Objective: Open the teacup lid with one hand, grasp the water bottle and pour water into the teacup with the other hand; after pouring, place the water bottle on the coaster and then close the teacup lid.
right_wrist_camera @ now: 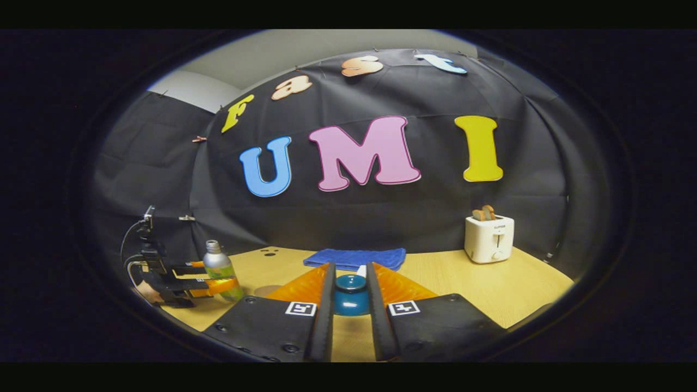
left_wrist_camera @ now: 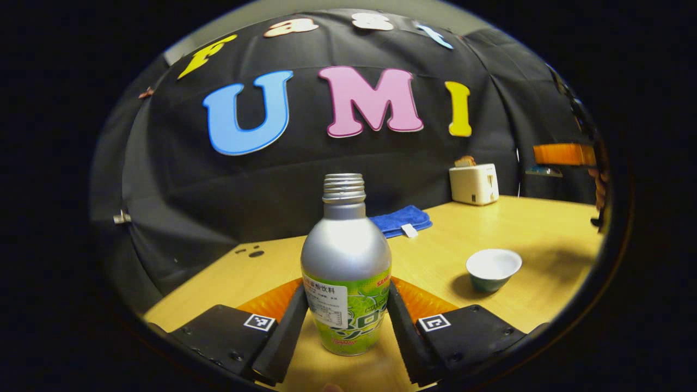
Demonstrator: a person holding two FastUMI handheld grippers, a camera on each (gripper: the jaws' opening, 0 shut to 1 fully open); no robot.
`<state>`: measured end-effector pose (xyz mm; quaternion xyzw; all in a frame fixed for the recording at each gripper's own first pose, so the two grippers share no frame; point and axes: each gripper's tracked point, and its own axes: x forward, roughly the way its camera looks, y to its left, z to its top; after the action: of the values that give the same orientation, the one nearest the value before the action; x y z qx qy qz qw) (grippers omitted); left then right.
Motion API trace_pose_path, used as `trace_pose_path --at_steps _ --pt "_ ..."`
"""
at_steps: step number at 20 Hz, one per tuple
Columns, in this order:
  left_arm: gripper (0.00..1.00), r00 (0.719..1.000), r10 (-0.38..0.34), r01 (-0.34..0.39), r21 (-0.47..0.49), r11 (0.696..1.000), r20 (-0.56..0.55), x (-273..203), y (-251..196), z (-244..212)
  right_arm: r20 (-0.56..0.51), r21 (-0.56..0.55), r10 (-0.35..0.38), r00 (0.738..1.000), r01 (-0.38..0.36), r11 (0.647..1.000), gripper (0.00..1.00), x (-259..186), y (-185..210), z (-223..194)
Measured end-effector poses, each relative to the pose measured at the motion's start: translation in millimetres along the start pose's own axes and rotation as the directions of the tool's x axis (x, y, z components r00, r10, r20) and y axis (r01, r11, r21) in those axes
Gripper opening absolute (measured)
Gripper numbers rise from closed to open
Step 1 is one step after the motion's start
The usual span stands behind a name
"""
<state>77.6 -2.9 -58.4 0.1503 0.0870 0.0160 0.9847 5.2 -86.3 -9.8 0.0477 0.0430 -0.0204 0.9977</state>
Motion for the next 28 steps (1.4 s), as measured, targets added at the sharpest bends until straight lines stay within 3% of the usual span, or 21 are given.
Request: trace_pose_path --at_steps 2,5,7,11,14,18,20,22,23,28 --pt "0.80 0.999 0.029 -0.027 0.146 0.989 -0.013 1 3 3 -0.009 -0.003 -0.011 1.000 0.011 1.000 0.33 0 -6 -1" --pt "0.80 0.999 0.035 -0.025 0.343 0.939 -0.023 2 -5 8 -0.018 -0.012 -0.020 1.000 0.020 1.000 0.33 -2 -15 -2" --pt "0.80 0.999 0.034 -0.021 0.469 0.883 -0.019 1 -13 12 -0.031 -0.006 -0.031 0.999 0.030 1.000 0.33 -4 -26 -4" --pt "0.80 0.999 0.042 -0.029 0.669 0.743 -0.003 2 -27 19 -0.040 0.009 -0.053 0.998 0.054 0.999 0.33 -7 -42 -4" --pt "0.80 1.000 0.025 -0.003 0.761 0.649 -0.017 11 -47 20 -0.038 0.021 -0.052 0.998 0.052 0.998 0.33 -9 -45 -3" --pt "0.79 0.998 0.043 0.013 0.874 0.486 -0.039 13 -64 19 -0.035 0.038 -0.053 0.998 0.054 0.998 0.33 -10 -50 -2" --pt "0.79 0.997 0.048 0.039 0.899 0.436 -0.066 18 -68 13 -0.034 0.049 -0.052 0.998 0.054 0.997 0.29 -10 -51 -2" --pt "0.79 0.995 0.065 0.049 0.915 0.401 -0.082 25 -68 8 -0.033 0.056 -0.049 0.998 0.050 0.997 0.33 -10 -50 -2" --pt "0.79 0.994 0.074 0.049 0.922 0.383 -0.083 27 -68 7 -0.033 0.055 -0.049 0.998 0.051 0.997 0.29 -10 -50 -2" --pt "0.79 0.994 0.100 0.020 0.959 0.284 -0.050 24 -69 11 -0.036 0.055 -0.046 0.998 0.048 0.997 0.28 -9 -49 -2"
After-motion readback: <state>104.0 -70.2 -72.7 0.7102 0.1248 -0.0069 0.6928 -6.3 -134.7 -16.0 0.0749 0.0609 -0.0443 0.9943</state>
